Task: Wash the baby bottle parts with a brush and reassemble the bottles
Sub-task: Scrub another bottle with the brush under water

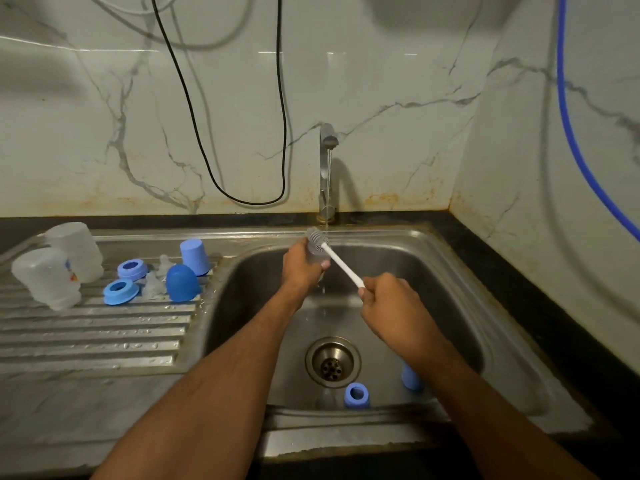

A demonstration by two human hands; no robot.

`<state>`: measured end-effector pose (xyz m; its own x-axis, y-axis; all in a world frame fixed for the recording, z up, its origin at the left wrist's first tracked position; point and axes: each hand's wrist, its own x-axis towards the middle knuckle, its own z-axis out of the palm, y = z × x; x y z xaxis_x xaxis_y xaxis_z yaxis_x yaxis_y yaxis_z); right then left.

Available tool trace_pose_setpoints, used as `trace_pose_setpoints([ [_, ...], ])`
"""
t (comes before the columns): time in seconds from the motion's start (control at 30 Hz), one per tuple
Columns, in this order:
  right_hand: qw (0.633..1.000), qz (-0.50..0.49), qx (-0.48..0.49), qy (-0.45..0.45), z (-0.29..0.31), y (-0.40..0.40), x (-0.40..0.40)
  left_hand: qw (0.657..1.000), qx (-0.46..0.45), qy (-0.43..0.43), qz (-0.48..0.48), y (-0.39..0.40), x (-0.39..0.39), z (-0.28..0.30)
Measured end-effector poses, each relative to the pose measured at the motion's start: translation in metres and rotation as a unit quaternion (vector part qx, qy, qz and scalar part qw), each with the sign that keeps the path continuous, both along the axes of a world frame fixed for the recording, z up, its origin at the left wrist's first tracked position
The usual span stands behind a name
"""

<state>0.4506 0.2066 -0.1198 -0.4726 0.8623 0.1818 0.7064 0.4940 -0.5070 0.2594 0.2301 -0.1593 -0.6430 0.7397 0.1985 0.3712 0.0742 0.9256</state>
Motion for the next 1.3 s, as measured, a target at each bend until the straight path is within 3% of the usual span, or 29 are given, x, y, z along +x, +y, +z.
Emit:
trace_pose_setpoints([
  [0.2,1.0,0.028,0.001,-0.011,-0.005,-0.006,0.004,0.998,0.017,0.009,0.063,-0.005,-0.014,0.005],
  [0.33,1.0,0.002,0.017,-0.014,0.0,0.002,0.003,0.999,-0.003,0.038,0.03,-0.004,-0.002,0.006],
  [0.47,0.999,0.021,-0.026,-0.01,-0.003,0.0,0.008,0.999,-0.002,0.017,0.037,-0.002,-0.003,0.003],
  [0.87,0.993,-0.114,-0.014,0.004,-0.003,0.034,0.034,0.999,0.006,0.0,0.032,-0.001,-0.006,-0.007],
  [1.07,0.99,-0.138,-0.035,0.021,-0.008,0.035,0.028,1.0,0.0,0.025,-0.005,0.009,0.007,0.007],
  [1.3,0.99,-0.134,-0.025,0.023,-0.016,0.044,0.022,0.999,0.0,-0.007,0.035,0.021,0.004,-0.002],
])
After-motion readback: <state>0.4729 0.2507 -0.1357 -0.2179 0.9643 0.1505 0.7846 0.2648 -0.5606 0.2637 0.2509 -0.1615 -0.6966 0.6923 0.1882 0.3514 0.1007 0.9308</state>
